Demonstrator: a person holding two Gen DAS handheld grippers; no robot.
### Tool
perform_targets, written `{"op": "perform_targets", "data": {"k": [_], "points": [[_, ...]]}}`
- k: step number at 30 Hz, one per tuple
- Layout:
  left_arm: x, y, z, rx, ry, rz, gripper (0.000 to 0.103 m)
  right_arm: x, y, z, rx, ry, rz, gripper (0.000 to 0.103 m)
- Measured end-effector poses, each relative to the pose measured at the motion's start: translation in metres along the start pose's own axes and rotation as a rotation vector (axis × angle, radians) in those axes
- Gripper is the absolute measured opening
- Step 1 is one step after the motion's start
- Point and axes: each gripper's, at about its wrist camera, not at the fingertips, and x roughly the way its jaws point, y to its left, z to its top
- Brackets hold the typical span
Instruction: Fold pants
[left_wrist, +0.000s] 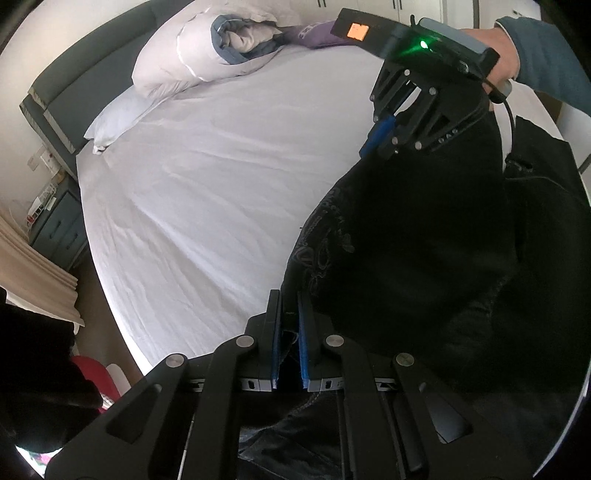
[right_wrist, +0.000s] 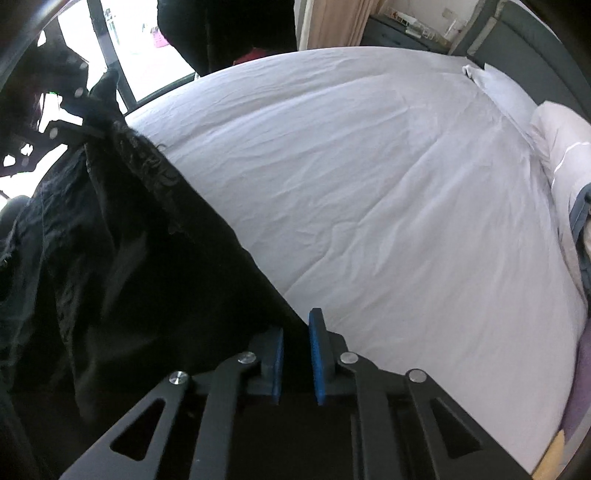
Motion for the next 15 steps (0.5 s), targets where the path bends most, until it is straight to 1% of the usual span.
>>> {"op": "perform_targets", "data": {"k": [2, 3, 5, 8, 11, 13, 15], "points": [[0.004, -0.003, 0.002, -0.002, 0.000, 0.000, 0.007, -0.002, -0.002, 0.000, 0.011, -0.001, 0.012, 0.008], [0.009, 0.002, 0.000, -0.006, 0.000, -0.003, 0.007, -0.004, -0.003, 0.000, 0.016, -0.001, 0.014, 0.006], [0.008, -0.003, -0.001, -0.013, -0.005, -0.002, 0.007, -0.007, -0.001, -0.002, 0.029, -0.001, 0.007, 0.005], [0.005, -0.005, -0.003, -0.022, -0.015, 0.001, 0.007, -0.015, -0.001, -0.004, 0.102, -0.020, 0.015, 0.004], [-0.002, -0.009, -0.005, -0.025, -0.028, 0.009, 0.007, -0.023, 0.002, -0.011, 0.249, -0.060, 0.062, 0.003], [-0.009, -0.015, -0.006, -0.022, -0.036, 0.024, 0.007, -0.029, 0.005, -0.020, 0.374, -0.091, 0.106, 0.003], [-0.014, -0.023, -0.008, -0.020, -0.045, 0.027, 0.007, -0.036, 0.013, -0.032, 0.510, -0.143, 0.175, 0.003]]}}
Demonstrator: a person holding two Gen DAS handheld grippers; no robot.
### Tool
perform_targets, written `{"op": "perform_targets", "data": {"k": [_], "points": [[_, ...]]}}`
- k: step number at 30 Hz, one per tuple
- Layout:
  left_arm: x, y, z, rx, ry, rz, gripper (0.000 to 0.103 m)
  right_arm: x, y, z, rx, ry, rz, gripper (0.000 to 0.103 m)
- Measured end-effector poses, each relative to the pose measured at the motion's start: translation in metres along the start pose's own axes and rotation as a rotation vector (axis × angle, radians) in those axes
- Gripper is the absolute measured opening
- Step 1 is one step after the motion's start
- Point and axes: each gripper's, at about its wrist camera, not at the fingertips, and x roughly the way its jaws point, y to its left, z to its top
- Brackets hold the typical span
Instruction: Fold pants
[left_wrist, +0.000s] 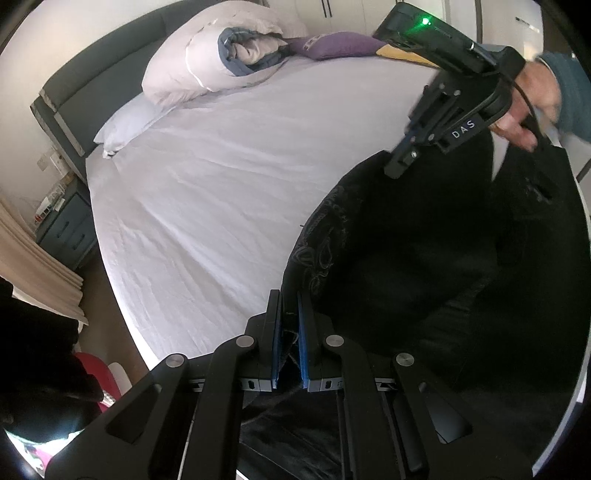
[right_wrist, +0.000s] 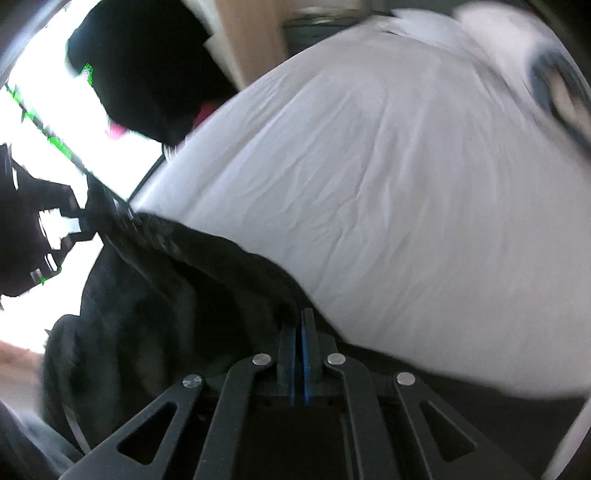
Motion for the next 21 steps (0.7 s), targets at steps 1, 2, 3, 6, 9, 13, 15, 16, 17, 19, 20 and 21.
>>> {"op": "perform_targets", "data": {"k": [1, 2, 3, 6, 9, 13, 15, 16, 17, 19, 20, 21], "points": [[-0.003, -0.005, -0.002, -0.001, -0.004, -0.001, 0.007, -0.002, 0.002, -0.007, 0.041, -0.021, 0.032, 0.003], [-0.007, -0.011, -0.003, 0.001, -0.005, -0.002, 0.007, -0.005, 0.005, -0.014, 0.089, -0.043, 0.064, 0.003], [-0.011, -0.016, -0.007, 0.003, -0.007, -0.003, 0.007, -0.006, 0.009, -0.022, 0.119, -0.063, 0.090, 0.003], [-0.024, -0.032, -0.015, 0.006, -0.008, -0.009, 0.007, -0.008, 0.019, -0.045, 0.162, -0.081, 0.109, 0.003], [-0.040, -0.055, -0.027, 0.030, -0.005, -0.017, 0.007, -0.013, 0.015, -0.069, 0.245, -0.086, 0.167, 0.003], [-0.054, -0.089, -0.050, 0.063, 0.015, -0.054, 0.007, -0.020, 0.025, -0.113, 0.282, -0.061, 0.199, 0.003], [-0.058, -0.102, -0.060, 0.065, 0.030, -0.083, 0.007, -0.024, 0.029, -0.130, 0.290, -0.047, 0.209, 0.003], [-0.059, -0.109, -0.066, 0.069, 0.039, -0.089, 0.007, -0.025, 0.031, -0.138, 0.286, -0.043, 0.207, 0.003], [-0.061, -0.117, -0.073, 0.076, 0.051, -0.089, 0.007, -0.027, 0.033, -0.147, 0.281, -0.037, 0.202, 0.003], [-0.062, -0.130, -0.084, 0.084, 0.065, -0.103, 0.007, -0.029, 0.040, -0.164, 0.256, -0.017, 0.186, 0.004], [-0.063, -0.135, -0.088, 0.087, 0.067, -0.112, 0.007, -0.030, 0.043, -0.166, 0.238, -0.008, 0.178, 0.004], [-0.064, -0.142, -0.092, 0.095, 0.070, -0.118, 0.007, -0.031, 0.050, -0.173, 0.213, 0.003, 0.164, 0.004]]}}
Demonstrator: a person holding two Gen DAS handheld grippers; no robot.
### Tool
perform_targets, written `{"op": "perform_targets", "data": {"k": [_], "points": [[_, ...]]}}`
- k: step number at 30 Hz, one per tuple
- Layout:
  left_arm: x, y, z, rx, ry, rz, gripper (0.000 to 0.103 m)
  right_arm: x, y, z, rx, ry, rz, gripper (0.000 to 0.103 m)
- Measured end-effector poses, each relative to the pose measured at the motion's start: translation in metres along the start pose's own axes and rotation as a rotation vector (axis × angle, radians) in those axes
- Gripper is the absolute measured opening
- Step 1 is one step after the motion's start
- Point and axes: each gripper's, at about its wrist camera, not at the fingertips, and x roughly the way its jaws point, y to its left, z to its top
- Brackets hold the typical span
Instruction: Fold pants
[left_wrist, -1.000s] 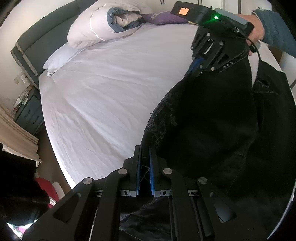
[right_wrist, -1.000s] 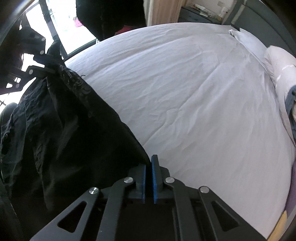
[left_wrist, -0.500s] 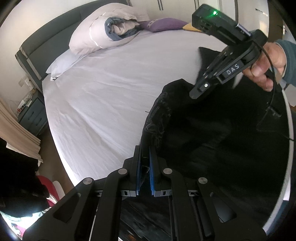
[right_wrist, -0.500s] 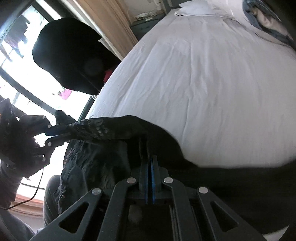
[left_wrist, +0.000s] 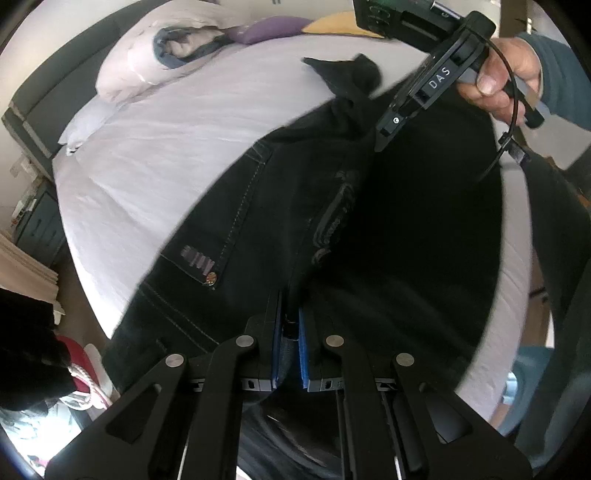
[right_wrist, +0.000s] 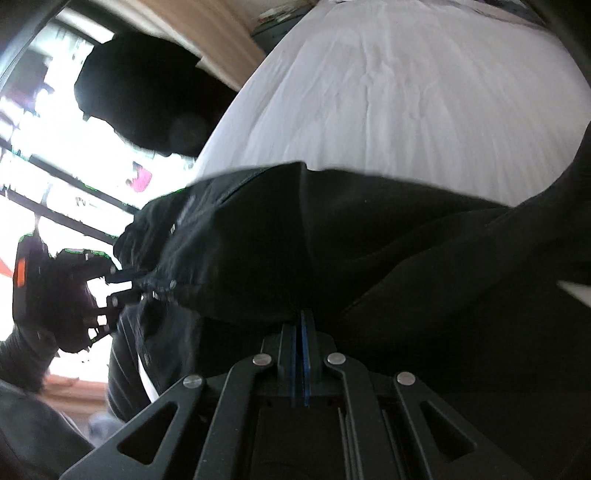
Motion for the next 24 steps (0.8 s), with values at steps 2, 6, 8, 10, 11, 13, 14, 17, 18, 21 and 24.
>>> {"op": "perform_targets", "data": {"k": [2, 6, 8, 10, 11, 13, 14, 17, 18, 21, 24], "points": [[0.000, -0.013, -0.005, 0.022, 0.007, -0.014, 0.007, -0.001, 0.010, -0.013, -0.042, 0.019, -0.036, 0.004], [0.000, -0.031, -0.013, 0.049, 0.024, -0.022, 0.007, -0.007, 0.022, -0.042, -0.106, 0.031, -0.093, 0.004], [0.001, -0.037, -0.014, 0.059, 0.030, -0.025, 0.007, -0.011, 0.029, -0.057, -0.130, 0.027, -0.119, 0.004], [0.001, -0.043, -0.014, 0.075, 0.036, -0.025, 0.007, -0.016, 0.033, -0.073, -0.156, 0.030, -0.155, 0.004], [0.001, -0.045, -0.015, 0.079, 0.039, -0.026, 0.007, -0.018, 0.037, -0.085, -0.184, 0.032, -0.186, 0.004], [0.001, -0.050, -0.016, 0.085, 0.044, -0.030, 0.007, -0.017, 0.052, -0.099, -0.232, 0.034, -0.242, 0.004], [0.002, -0.052, -0.016, 0.084, 0.046, -0.032, 0.007, -0.017, 0.055, -0.102, -0.241, 0.032, -0.252, 0.004], [-0.002, -0.058, -0.020, 0.079, 0.047, -0.037, 0.007, -0.016, 0.059, -0.110, -0.228, 0.018, -0.248, 0.004], [-0.004, -0.061, -0.019, 0.081, 0.047, -0.036, 0.007, -0.015, 0.061, -0.112, -0.228, 0.011, -0.256, 0.004], [-0.005, -0.070, -0.024, 0.088, 0.051, -0.027, 0.007, -0.018, 0.068, -0.119, -0.246, -0.003, -0.284, 0.004], [-0.004, -0.066, -0.020, 0.077, 0.046, -0.028, 0.007, -0.022, 0.073, -0.120, -0.269, -0.003, -0.304, 0.004]]}}
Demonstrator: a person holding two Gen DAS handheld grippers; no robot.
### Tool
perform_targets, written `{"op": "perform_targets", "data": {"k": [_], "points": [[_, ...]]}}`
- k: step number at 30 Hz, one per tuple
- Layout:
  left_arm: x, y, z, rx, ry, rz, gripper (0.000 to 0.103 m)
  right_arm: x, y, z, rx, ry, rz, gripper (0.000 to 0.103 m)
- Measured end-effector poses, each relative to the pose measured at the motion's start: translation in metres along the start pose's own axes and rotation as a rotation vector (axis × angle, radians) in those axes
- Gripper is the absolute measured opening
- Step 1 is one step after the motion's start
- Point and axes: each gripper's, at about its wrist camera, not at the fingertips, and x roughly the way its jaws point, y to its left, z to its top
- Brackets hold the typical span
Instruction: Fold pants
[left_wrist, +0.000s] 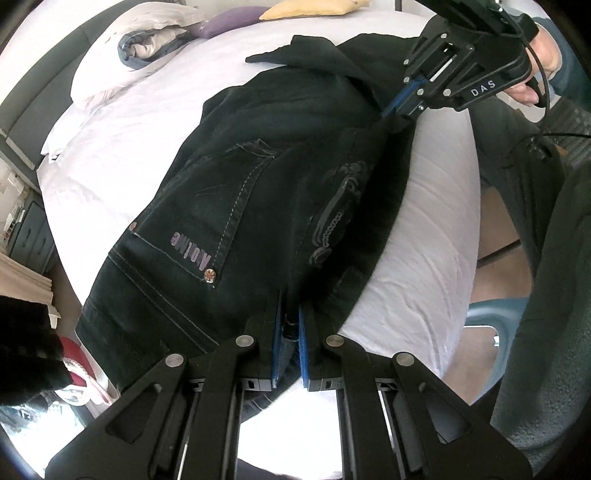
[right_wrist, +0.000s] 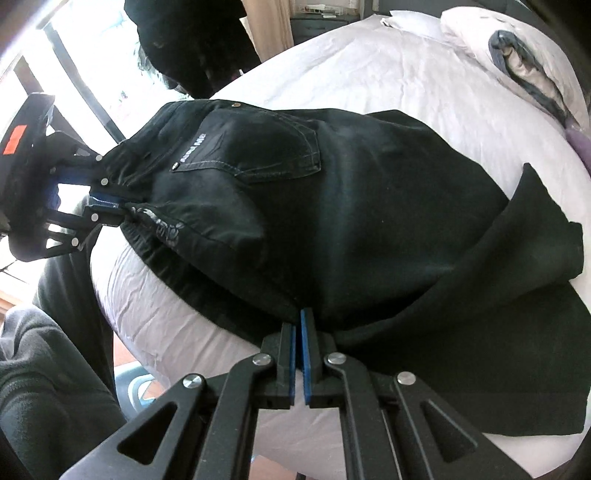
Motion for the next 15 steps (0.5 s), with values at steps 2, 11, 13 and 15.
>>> {"op": "perform_targets", "data": {"k": [2, 11, 13, 15], "points": [[0.001, 0.000, 0.001, -0.004, -0.003, 0.001, 0.007, -0.002, 0.003, 0.000, -0.020, 0.004, -0.015, 0.004], [0.007, -0.008, -0.007, 0.000, -0.006, 0.016, 0.007, -0.004, 0.011, -0.013, -0.031, 0.006, -0.031, 0.004], [0.006, -0.013, -0.010, 0.006, -0.008, 0.025, 0.007, -0.002, 0.013, -0.016, -0.041, 0.010, -0.046, 0.004], [0.009, -0.015, -0.011, 0.003, -0.013, 0.036, 0.007, -0.003, 0.012, -0.017, -0.039, 0.009, -0.051, 0.004]]}}
